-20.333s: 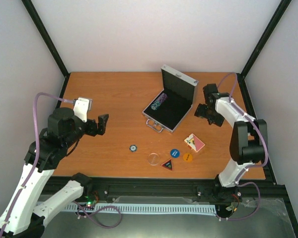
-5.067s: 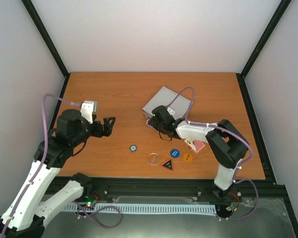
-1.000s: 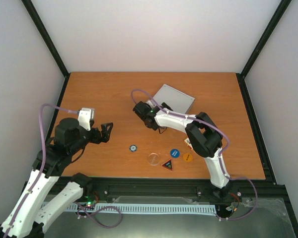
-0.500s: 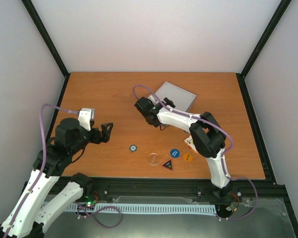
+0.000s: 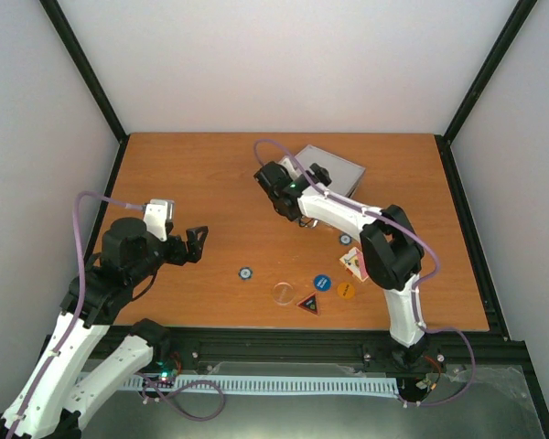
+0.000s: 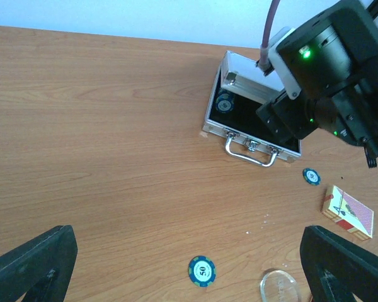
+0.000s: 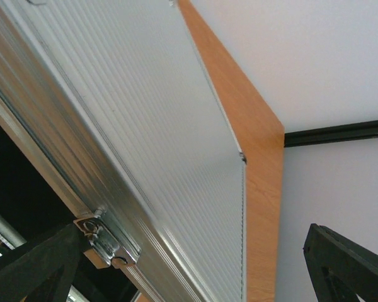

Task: Pack up texas hold em set

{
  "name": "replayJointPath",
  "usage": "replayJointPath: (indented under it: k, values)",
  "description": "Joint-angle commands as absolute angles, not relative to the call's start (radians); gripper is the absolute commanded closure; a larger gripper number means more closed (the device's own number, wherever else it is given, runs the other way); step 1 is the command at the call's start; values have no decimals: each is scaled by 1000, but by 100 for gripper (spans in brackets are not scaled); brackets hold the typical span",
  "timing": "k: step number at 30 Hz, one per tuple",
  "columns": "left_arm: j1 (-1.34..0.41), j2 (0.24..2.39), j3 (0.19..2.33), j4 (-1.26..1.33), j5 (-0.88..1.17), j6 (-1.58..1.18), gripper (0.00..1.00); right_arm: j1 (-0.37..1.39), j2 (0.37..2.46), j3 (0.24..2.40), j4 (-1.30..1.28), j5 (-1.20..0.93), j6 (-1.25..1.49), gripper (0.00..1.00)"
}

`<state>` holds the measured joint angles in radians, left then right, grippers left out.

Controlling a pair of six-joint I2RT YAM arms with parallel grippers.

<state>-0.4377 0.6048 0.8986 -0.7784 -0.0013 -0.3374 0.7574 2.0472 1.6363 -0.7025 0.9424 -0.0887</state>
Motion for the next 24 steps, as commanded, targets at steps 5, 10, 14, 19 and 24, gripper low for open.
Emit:
replayJointPath:
  k: [5, 10, 14, 19, 24]
  values:
    - [-434, 600, 933, -792, -21, -345, 0, 694, 1979, 1740, -679, 1028, -128, 1]
    - [-434, 601, 939, -795, -22, -343, 0, 652, 1990, 1786, -664, 1028, -160, 1]
    - [-434, 602, 938, -797, -21, -344, 0, 612, 2007, 1833, -651, 1015, -177, 1]
    - [-434, 603, 938, -802, -25, -345, 0, 566, 2032, 1896, -638, 981, -195, 1]
    - [-434, 608, 936, -803, -27, -346, 0, 532, 2081, 1971, -620, 961, -226, 1]
